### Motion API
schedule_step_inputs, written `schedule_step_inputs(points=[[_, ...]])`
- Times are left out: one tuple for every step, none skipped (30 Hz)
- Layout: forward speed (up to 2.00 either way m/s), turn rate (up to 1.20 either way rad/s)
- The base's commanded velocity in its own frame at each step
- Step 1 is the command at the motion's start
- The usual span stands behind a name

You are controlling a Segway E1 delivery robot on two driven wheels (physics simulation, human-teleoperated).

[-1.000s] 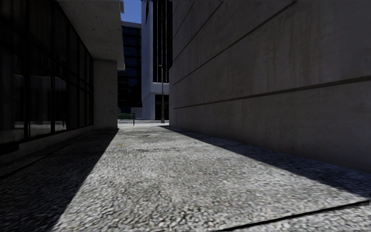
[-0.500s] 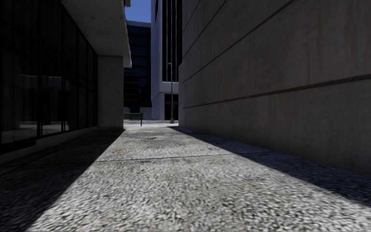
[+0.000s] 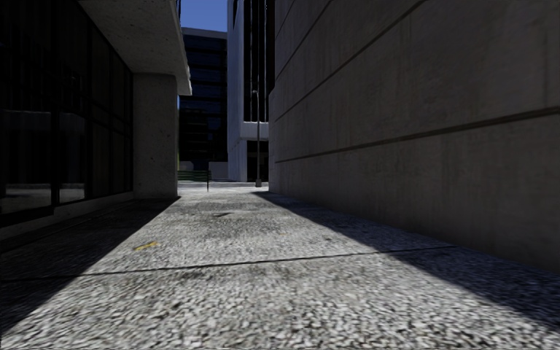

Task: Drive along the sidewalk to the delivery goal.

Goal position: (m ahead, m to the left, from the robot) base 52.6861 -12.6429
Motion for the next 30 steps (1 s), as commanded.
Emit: schedule_step_inputs(points=[[2.0, 0.0], [2.0, 0.0], [2.0, 0.0], [2.0, 0.0], [2.0, 0.0], [2.0, 0.0], [2.0, 0.0], [2.0, 0.0], [2.0, 0.0], [2.0, 0.0], [2.0, 0.0], [2.0, 0.04], [2.0, 0.07], [2.0, 0.13], [2.0, 0.17], [2.0, 0.17], [2.0, 0.2], [2.0, 0.21], [2.0, 0.22], [2.0, 0.22], [2.0, 0.23], [2.0, 0.23], [2.0, 0.23], [2.0, 0.23], [2.0, 0.23], [2.0, 0.23], [2.0, 0.23], [2.0, 0.23], [2.0, 0.23], [2.0, 0.23]])
